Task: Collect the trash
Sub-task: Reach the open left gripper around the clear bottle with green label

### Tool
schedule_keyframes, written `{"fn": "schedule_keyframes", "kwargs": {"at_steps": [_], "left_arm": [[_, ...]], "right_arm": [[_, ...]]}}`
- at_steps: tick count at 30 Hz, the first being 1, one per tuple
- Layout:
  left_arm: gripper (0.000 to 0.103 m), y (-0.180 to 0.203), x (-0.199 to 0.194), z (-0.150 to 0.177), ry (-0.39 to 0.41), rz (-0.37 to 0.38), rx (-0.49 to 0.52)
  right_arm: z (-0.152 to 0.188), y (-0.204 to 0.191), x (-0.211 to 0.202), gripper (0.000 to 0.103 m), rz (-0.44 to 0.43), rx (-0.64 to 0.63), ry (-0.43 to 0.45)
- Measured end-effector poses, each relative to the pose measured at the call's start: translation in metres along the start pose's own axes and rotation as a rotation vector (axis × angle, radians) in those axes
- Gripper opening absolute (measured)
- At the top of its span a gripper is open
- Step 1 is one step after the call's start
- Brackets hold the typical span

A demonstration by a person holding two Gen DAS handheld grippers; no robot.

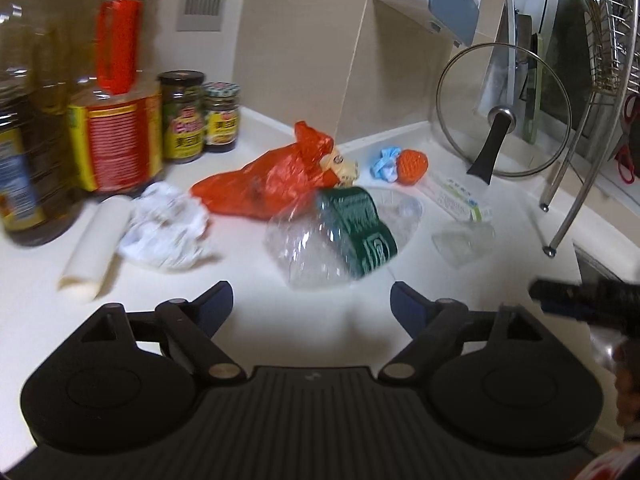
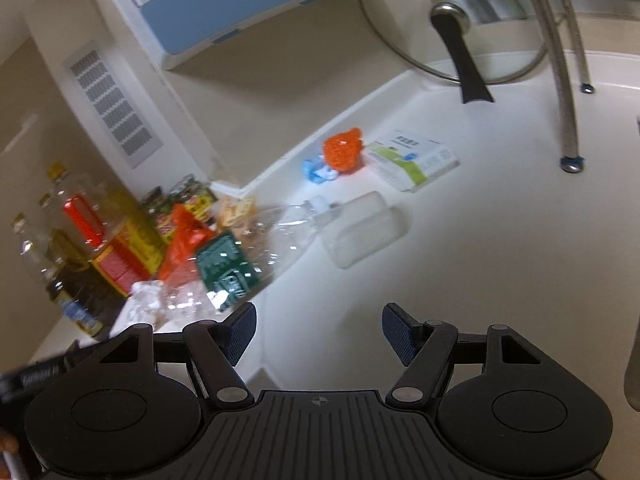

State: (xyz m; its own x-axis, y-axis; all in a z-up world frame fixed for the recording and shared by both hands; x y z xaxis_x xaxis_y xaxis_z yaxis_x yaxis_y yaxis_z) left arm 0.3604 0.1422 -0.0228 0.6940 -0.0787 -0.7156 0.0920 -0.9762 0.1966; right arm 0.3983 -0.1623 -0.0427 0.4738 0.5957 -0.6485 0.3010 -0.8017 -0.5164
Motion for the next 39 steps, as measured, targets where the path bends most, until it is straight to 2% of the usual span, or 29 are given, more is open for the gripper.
{"fn": "schedule_keyframes", "kwargs": {"at_steps": [4, 15, 18, 22, 25, 32, 39], "left_arm": [[0.089, -0.010, 0.030, -0.016, 0.000, 0.060, 0.002], [0.090, -0.041, 0.081, -0.037, 0.015, 0.228, -0.071], [0.086, -0.046, 0.086, -0.038, 0.016, 0.265, -0.104], [0.073, -0.049, 0.090, -0.040, -0.001, 0.285, -0.118], [0.060, -0.046, 0.090, -0.040, -0.009, 0.280, -0.092], [0.058, -0.030, 0.076, -0.033, 0.025, 0.222, -0.004], [0.058, -0.005, 0.045, -0.022, 0.119, 0.096, 0.166]], "right_arm": [[0.000, 0.007, 0.002, 0.070, 0.038, 0.037, 0.008], [0.000, 0.017, 0.006, 0.070, 0.112, 0.102, 0.034], [-0.001, 0.018, 0.008, 0.070, 0.123, 0.107, 0.035], [-0.004, 0.018, 0.010, 0.070, 0.129, 0.109, 0.036], [-0.006, 0.017, 0.012, 0.070, 0.128, 0.105, 0.038], [-0.009, 0.015, 0.014, 0.070, 0.118, 0.095, 0.039], [-0.015, 0.012, 0.017, 0.070, 0.118, 0.044, 0.033]]}}
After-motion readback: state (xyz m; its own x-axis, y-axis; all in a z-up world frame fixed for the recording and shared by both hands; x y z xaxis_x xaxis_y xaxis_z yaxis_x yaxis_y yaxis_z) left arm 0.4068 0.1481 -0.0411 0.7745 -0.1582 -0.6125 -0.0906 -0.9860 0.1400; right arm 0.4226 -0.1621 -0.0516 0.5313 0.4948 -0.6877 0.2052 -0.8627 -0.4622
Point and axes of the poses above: each gripper's, at about its wrist camera, not at the fingertips, and x roughly the way its jaws point, y to its right, z to its underside, the point moved 1 cm from there along x, roughly the way its jaws point, and after that the axes turned 12 degrees about -y, right-handed, at the moved point
